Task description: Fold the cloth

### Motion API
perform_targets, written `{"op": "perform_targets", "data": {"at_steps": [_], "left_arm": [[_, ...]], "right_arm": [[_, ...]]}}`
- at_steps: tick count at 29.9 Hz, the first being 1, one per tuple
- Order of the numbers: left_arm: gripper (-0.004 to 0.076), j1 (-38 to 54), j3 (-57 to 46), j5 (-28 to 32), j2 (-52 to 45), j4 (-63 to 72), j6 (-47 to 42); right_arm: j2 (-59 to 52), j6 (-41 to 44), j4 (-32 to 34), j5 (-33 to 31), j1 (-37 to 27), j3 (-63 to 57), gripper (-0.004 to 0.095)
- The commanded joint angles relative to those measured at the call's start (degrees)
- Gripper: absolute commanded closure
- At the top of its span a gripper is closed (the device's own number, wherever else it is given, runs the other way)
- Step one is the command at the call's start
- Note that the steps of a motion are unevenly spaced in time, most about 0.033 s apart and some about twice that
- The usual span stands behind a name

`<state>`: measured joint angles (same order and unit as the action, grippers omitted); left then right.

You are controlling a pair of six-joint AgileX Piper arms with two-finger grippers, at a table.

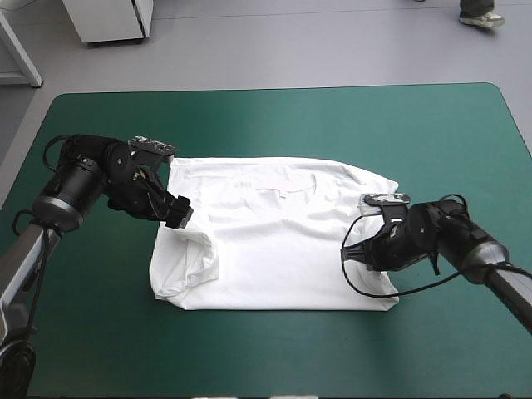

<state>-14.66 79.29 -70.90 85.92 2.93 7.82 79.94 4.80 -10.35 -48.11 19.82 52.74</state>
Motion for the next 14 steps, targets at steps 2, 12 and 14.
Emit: {"op": "perform_targets", "data": {"at_steps": [2, 12, 14], "left_arm": [[0.0070, -0.2, 1.9, 0.8, -2.3, 0.9, -0.3], [0.0070, -0.2, 1.5, 1.1, -2.2, 0.9, -1.5], [0.0070, -0.2, 1.5, 1.0, -2.2, 0.9, -1.8]], "right_arm": [[3.3, -1.6, -0.4, 1.4, 2.5, 1.5, 0.0866], [1.5, -0.5, 2.5, -0.1, 3.2, 4.7, 0.0056], [-0.2, 1.8, 4.5, -2.4, 3.2, 6.7, -0.0033]]}}
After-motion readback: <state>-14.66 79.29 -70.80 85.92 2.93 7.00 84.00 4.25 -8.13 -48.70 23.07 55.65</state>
